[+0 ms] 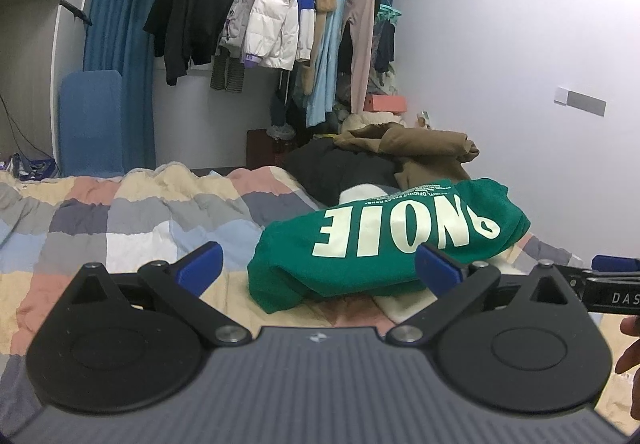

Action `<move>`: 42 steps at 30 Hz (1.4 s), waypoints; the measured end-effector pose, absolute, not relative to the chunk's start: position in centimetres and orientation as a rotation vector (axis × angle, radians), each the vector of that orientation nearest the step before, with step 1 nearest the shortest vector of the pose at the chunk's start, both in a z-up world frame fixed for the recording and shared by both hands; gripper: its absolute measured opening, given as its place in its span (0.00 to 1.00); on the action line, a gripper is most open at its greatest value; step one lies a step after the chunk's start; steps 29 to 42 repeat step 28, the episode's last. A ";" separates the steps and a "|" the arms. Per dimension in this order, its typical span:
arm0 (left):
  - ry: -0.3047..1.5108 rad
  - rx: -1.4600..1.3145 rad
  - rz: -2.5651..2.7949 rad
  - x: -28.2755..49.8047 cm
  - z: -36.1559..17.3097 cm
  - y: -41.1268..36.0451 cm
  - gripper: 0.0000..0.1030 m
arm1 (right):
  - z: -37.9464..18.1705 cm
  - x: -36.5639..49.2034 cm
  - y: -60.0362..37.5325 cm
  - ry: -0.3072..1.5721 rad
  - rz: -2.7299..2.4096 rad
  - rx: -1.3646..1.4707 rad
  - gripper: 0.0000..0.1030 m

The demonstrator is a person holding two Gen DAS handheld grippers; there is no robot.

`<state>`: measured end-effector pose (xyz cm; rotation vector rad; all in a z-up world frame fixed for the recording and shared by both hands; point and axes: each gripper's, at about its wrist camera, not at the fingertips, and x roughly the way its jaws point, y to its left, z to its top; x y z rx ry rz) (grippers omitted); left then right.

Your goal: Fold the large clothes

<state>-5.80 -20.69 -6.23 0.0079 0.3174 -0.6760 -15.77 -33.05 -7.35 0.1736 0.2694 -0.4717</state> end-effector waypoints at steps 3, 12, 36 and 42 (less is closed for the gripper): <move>0.320 0.003 -0.684 -6.0 -6.2 -20.5 1.00 | -7.4 -15.8 -32.9 0.267 -0.473 0.172 1.00; 0.310 -0.003 -0.680 -6.5 -6.0 -20.1 1.00 | -7.3 -16.1 -32.7 0.269 -0.466 0.165 1.00; 0.300 -0.004 -0.673 -6.5 -6.1 -19.3 1.00 | -6.7 -16.8 -32.1 0.263 -0.463 0.161 1.00; 0.300 -0.004 -0.673 -6.5 -6.1 -19.3 1.00 | -6.7 -16.8 -32.1 0.263 -0.463 0.161 1.00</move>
